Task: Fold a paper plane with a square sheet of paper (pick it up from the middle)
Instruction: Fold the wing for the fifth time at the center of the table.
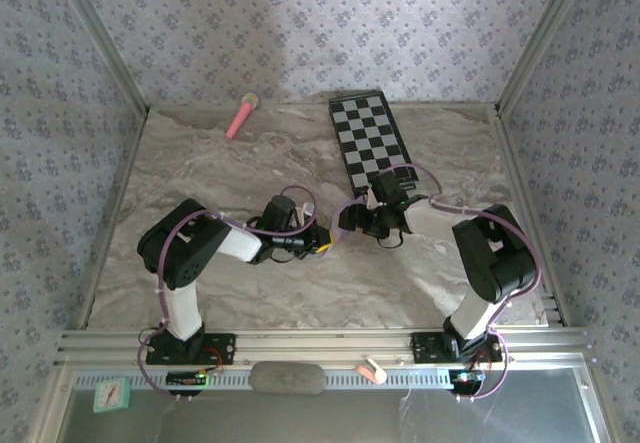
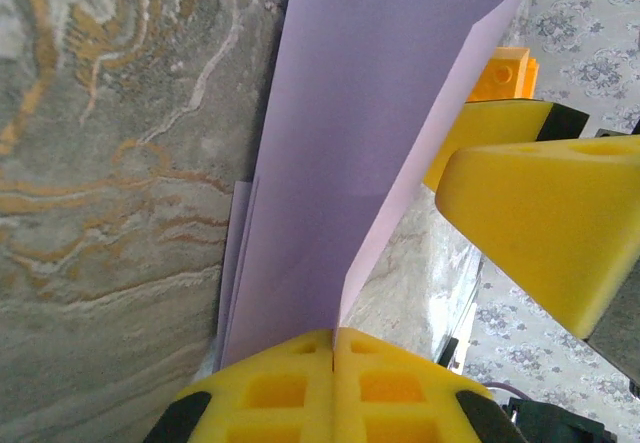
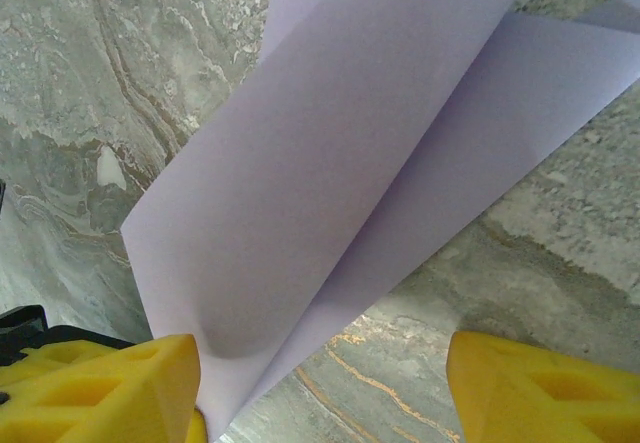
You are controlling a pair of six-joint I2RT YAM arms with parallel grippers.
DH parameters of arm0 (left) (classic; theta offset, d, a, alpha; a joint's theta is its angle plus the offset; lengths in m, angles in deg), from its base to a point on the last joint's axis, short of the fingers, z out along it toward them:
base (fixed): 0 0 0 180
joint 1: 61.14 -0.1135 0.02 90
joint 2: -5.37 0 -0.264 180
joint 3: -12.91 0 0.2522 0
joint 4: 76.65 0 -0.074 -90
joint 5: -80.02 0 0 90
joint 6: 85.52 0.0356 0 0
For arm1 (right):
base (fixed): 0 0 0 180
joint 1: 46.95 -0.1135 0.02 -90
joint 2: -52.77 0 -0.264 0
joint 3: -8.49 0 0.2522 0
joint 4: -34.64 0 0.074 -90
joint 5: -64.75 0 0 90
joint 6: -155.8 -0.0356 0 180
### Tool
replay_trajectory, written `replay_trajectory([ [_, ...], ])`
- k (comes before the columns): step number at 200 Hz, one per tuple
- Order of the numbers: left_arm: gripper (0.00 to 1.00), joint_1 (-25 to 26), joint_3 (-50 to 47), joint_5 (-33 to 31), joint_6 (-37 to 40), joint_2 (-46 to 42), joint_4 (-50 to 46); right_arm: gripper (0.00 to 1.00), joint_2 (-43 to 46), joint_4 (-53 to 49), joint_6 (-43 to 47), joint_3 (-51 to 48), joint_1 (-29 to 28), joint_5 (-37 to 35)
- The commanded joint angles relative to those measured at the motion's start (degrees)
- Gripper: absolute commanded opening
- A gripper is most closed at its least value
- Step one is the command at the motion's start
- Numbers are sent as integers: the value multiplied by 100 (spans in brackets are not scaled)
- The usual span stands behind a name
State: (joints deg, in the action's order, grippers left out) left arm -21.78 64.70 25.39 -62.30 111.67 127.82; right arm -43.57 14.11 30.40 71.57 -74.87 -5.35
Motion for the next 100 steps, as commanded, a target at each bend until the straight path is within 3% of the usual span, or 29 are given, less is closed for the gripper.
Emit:
replay_trajectory([
  [1, 0, -35, -45, 129, -36, 110, 178, 68, -248, -271, -156, 154, -72, -257],
  [42, 0, -33, -53, 122, -17, 128, 180, 69, -536, -643, -270, 370, -209, -646],
  [100, 9, -42, -85, 84, 64, 54, 63, 70, -964, -1202, -427, 732, -403, -1213],
])
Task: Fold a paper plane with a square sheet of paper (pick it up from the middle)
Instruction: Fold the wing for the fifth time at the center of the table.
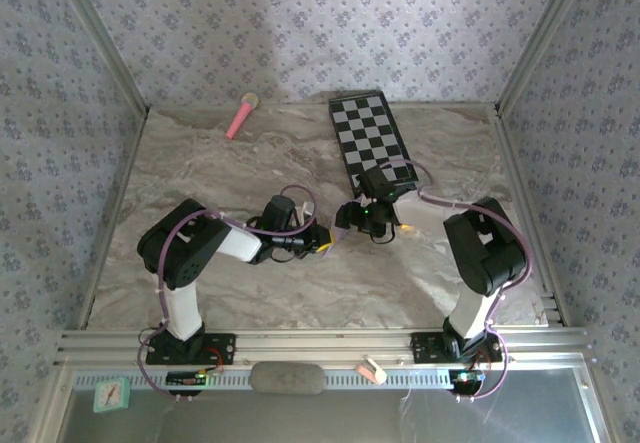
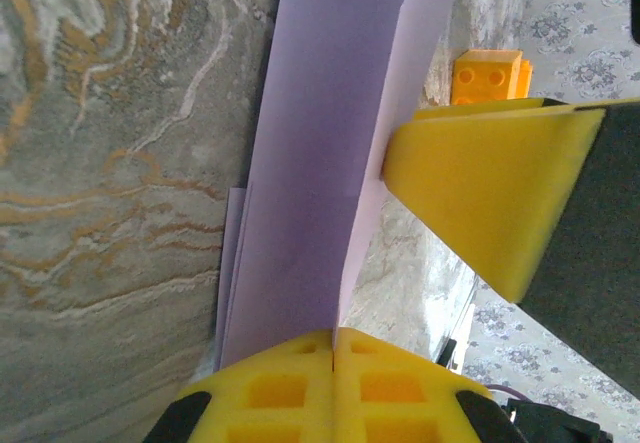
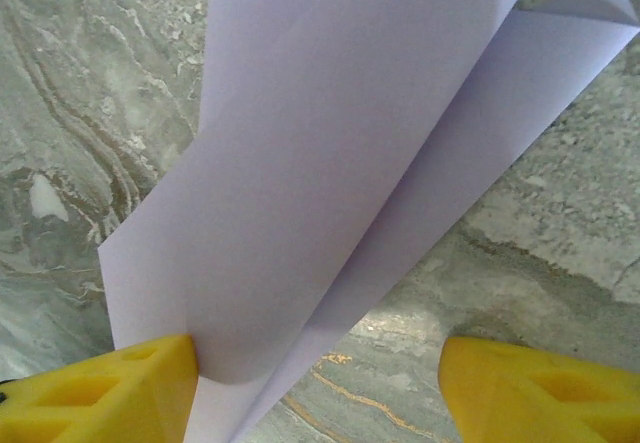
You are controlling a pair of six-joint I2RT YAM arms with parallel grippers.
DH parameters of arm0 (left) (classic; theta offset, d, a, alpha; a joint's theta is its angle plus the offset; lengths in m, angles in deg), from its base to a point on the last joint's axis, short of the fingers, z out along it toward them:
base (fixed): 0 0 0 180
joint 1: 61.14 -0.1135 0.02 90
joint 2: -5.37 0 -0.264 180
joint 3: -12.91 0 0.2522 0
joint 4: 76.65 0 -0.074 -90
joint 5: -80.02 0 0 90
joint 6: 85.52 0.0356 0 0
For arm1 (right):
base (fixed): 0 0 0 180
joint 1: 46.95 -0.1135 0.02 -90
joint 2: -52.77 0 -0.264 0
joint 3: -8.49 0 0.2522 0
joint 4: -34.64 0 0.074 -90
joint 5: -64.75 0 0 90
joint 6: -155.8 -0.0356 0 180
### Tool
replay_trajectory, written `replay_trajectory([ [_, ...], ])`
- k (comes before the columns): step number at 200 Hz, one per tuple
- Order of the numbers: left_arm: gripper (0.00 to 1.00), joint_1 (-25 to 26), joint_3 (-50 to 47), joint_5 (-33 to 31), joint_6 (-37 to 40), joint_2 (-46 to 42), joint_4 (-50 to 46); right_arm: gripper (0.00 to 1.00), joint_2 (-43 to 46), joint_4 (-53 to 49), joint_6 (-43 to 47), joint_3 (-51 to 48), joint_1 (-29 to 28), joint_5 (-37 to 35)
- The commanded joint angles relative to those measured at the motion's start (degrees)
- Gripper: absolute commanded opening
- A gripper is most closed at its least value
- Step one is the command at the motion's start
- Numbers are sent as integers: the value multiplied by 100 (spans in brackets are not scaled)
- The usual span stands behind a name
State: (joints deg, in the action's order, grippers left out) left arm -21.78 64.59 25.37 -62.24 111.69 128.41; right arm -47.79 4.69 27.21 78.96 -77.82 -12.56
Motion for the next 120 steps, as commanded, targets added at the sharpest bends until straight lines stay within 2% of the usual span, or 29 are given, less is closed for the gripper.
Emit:
replay_trajectory([
  [1, 9, -42, -74, 90, 56, 49, -1, 70, -543, -274, -106, -4, -105, -498],
  [45, 16, -62, -105, 53, 132, -216, -112, 70, -809, -773, -199, 304, -207, -937],
  [120, 29, -62, -77, -314, 497, -738, -905, 71, -908, -810, -386, 342, -265, -1022],
])
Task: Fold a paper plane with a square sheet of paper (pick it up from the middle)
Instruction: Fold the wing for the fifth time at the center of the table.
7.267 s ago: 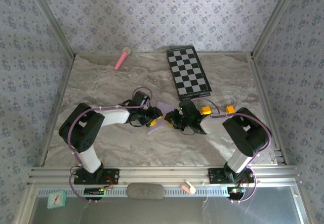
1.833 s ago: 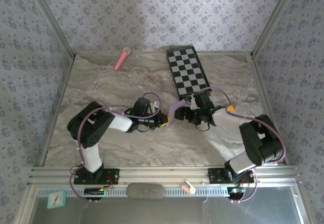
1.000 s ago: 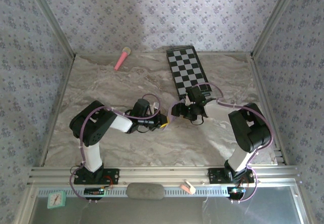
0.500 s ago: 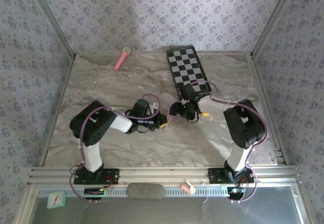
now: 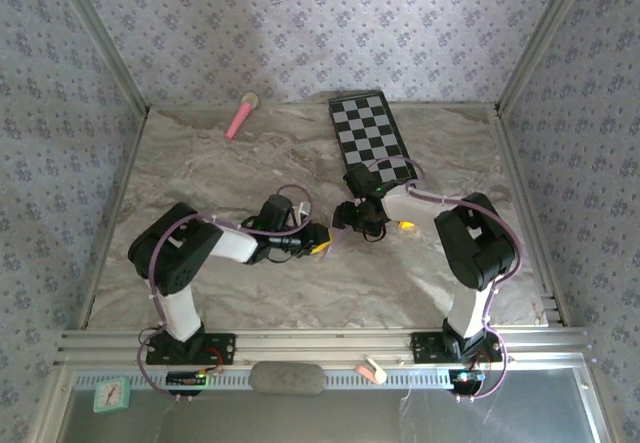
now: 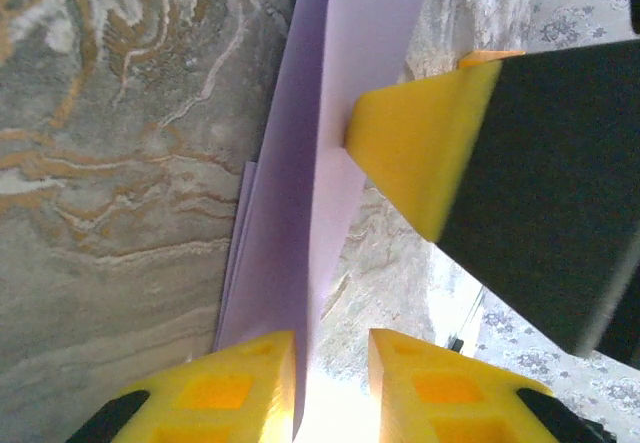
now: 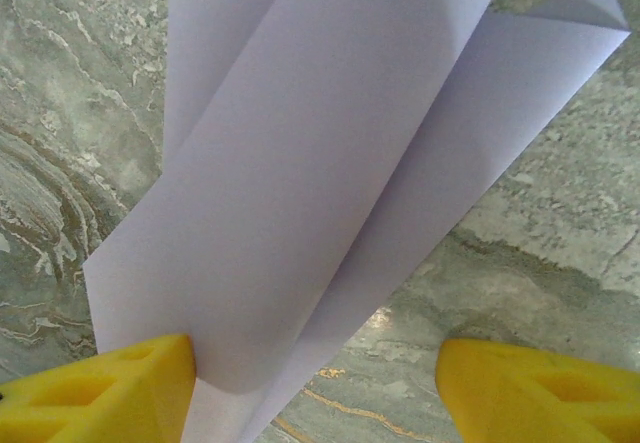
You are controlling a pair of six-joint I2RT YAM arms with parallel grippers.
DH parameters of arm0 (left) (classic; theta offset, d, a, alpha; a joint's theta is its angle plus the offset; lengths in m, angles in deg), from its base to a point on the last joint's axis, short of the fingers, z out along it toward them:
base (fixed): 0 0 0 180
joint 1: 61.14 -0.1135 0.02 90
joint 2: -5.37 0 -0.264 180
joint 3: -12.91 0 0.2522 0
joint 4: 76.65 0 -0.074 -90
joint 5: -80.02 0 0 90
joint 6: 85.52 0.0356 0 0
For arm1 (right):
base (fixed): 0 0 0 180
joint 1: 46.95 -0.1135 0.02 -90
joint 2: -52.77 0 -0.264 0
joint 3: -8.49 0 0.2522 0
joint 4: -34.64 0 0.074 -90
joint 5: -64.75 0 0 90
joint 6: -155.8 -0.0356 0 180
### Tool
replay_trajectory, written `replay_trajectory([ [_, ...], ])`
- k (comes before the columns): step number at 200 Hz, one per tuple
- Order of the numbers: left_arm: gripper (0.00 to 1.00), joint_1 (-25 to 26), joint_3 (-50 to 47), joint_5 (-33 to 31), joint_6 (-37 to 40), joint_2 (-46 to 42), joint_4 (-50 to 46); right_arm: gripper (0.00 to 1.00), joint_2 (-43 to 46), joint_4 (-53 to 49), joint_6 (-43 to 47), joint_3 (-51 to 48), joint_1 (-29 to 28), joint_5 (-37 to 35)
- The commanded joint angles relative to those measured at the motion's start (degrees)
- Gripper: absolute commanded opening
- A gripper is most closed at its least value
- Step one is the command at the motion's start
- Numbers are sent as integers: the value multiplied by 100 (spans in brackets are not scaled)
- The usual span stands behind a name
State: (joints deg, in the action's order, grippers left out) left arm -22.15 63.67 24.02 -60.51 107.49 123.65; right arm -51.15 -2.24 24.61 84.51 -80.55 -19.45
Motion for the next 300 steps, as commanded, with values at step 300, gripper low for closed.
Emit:
replay_trajectory([
  [300, 22, 507, 903, -1132, 1639, 53, -3011, 68, -781, -163, -463, -424, 3, -462],
])
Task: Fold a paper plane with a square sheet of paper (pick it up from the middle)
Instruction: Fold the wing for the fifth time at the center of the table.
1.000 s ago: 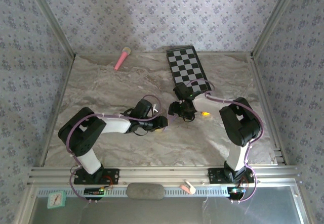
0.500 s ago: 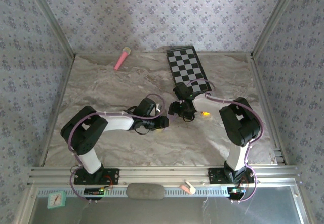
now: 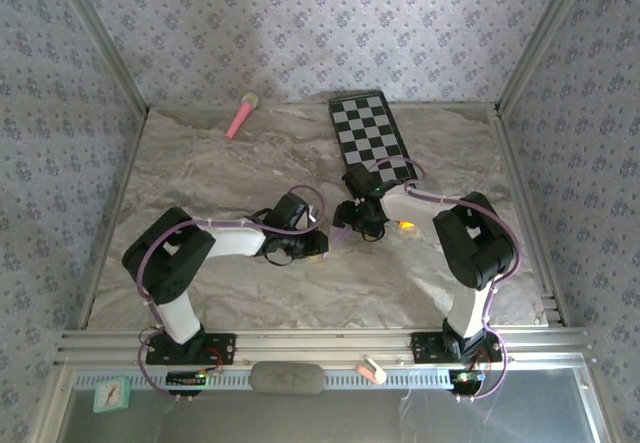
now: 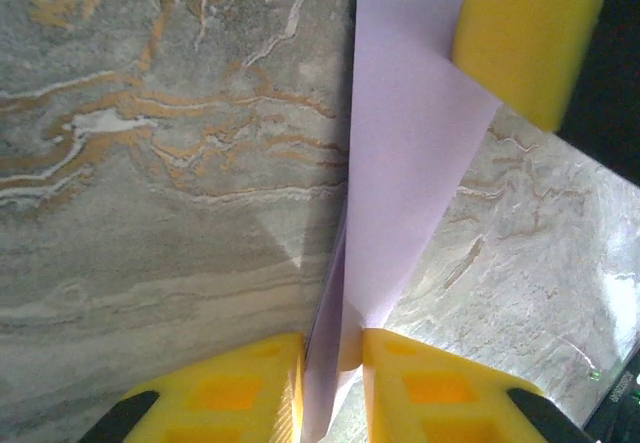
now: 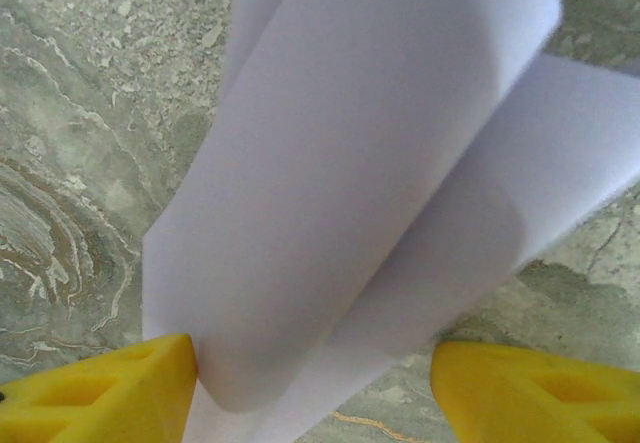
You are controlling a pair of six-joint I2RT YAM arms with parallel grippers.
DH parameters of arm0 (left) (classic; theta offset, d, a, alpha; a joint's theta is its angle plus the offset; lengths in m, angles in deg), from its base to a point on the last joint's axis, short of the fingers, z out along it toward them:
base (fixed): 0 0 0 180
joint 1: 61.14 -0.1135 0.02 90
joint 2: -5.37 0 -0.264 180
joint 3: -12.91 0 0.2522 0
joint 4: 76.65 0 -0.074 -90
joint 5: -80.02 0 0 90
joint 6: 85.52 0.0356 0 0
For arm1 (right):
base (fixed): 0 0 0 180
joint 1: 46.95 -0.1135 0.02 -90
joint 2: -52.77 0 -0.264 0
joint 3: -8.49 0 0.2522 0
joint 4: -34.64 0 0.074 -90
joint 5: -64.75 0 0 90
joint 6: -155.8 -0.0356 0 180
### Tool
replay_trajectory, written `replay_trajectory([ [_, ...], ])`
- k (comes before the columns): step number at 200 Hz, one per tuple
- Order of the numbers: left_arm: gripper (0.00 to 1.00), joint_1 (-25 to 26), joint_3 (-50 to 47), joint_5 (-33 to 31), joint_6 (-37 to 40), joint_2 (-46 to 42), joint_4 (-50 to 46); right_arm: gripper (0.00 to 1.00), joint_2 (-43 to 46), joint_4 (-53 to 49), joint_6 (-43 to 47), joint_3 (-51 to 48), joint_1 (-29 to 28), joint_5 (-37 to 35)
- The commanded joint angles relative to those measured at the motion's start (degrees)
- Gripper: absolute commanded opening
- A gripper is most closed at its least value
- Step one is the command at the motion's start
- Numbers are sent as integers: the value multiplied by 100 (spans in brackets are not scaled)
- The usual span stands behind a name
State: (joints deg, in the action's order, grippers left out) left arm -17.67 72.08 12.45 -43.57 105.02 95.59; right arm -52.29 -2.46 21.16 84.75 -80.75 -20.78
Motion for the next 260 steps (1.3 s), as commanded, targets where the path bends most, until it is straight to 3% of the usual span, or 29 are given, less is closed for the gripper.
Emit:
replay_trajectory([
  [1, 22, 63, 59, 24, -60, 304, -204, 68, -666, -143, -116, -449, 27, -335],
  [160, 24, 50, 494, -150, -193, 521, -931, 52, -586, 47, -26, -708, 8, -408],
  [260, 22, 44, 644, -231, -218, 651, -1219, 49, -652, -4, 7, -704, -1, -447],
])
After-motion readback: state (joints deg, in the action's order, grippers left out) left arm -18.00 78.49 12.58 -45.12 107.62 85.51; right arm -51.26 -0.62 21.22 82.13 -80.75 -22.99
